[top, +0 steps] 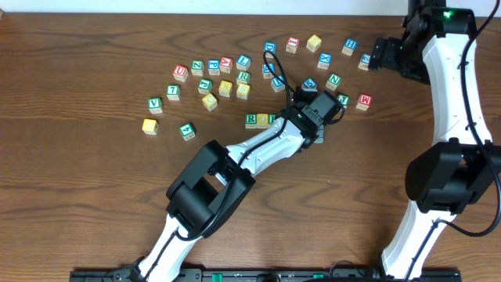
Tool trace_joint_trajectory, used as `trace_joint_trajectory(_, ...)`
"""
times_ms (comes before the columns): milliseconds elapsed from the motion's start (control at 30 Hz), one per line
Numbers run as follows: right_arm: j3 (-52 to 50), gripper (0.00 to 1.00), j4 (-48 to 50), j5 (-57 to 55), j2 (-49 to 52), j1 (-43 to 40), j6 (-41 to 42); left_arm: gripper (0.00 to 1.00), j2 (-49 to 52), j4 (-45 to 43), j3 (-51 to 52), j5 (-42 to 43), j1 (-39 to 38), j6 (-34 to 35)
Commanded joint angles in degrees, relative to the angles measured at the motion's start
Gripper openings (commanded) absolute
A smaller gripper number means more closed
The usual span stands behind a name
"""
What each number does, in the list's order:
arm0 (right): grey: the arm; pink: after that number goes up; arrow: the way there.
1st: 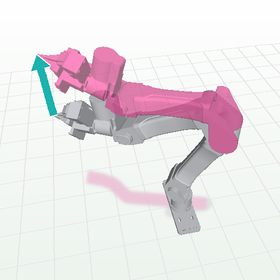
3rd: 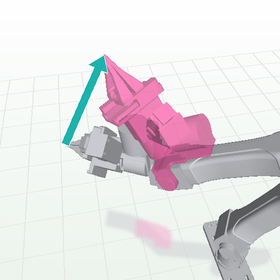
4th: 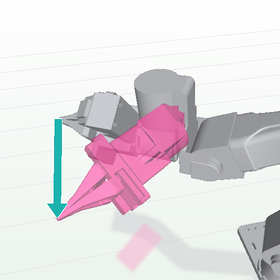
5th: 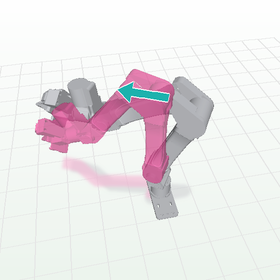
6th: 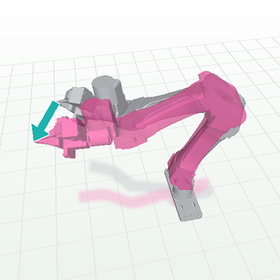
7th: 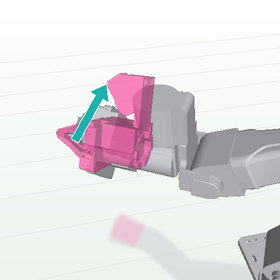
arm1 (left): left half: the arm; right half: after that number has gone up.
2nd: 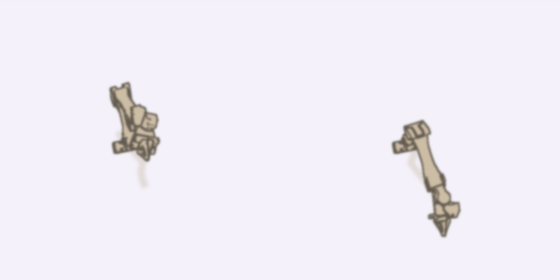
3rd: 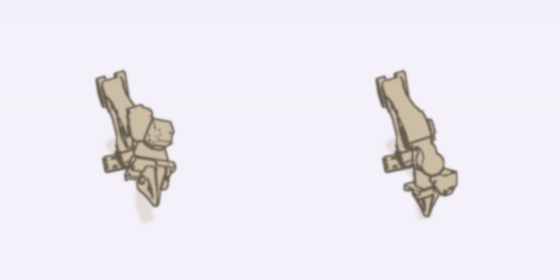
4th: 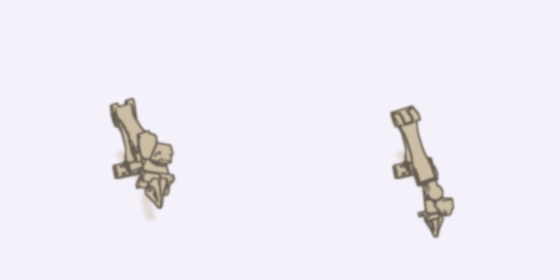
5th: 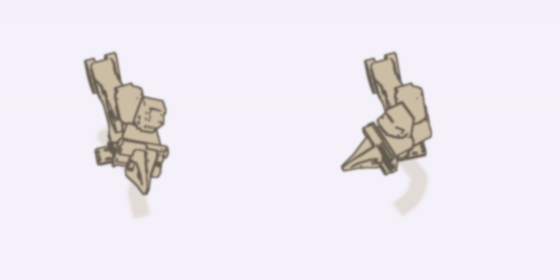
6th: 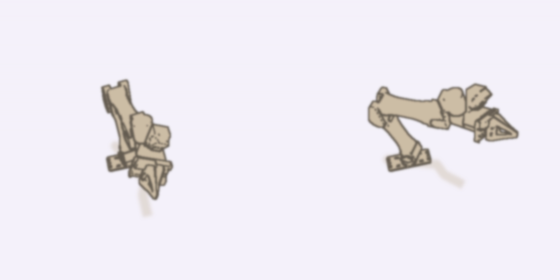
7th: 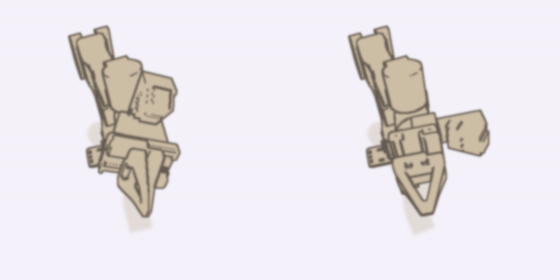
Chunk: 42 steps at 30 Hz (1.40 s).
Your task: Spell out ROBOT
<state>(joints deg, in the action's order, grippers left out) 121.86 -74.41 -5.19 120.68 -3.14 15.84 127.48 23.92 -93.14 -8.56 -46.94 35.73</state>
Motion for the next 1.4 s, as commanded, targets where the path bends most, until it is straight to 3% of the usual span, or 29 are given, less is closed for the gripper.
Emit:
trace_joint_trajectory(0,1.03,0.99,-0.17,-0.87,-1.42,0.22,-0.04,0.54,0.2,-0.09,-0.33,-1.11,0.07,-0.57)
trace_joint_trajectory(467,1.03,0.99,-0.17,1.81,-1.42,0.24,-0.02,0.54,-15.32,5.27,-0.33,0.35,0.42,-5.05)
trace_joint_trajectory(600,0.79,0.83,-0.17,6.62,-1.42,0.92,-0.02,0.53,-21.84,11.04,-0.33,0.33,2.47,-5.09)
trace_joint_trajectory(667,0.33,0.63,-0.2,7.78,-1.42,1.92,-0.02,0.49,-24.72,14.29,-0.33,0.33,4.57,-5.05)
trace_joint_trajectory(867,-3.76,0.21,-0.17,7.91,-1.42,6.82,-0.33,0.36,-30.77,24.7,-0.33,0.37,14.43,-2.62)
trace_joint_trajectory(967,-7.08,0.08,-0.02,7.93,-1.42,9.18,-0.31,0.36,-31.71,28.87,-0.33,0.37,19.28,-2.64)
trace_joint_trajectory(1033,-10.21,0.01,0.52,7.93,-1.42,10.97,-0.33,0.35,-31.76,31.58,-0.33,0.37,22.97,-2.64)
trace_joint_trajectory(1367,-22.53,0.01,6.6,7.93,-1.42,17.79,-0.92,0.36,-31.76,33.88,-0.33,0.37,32.92,-2.64)
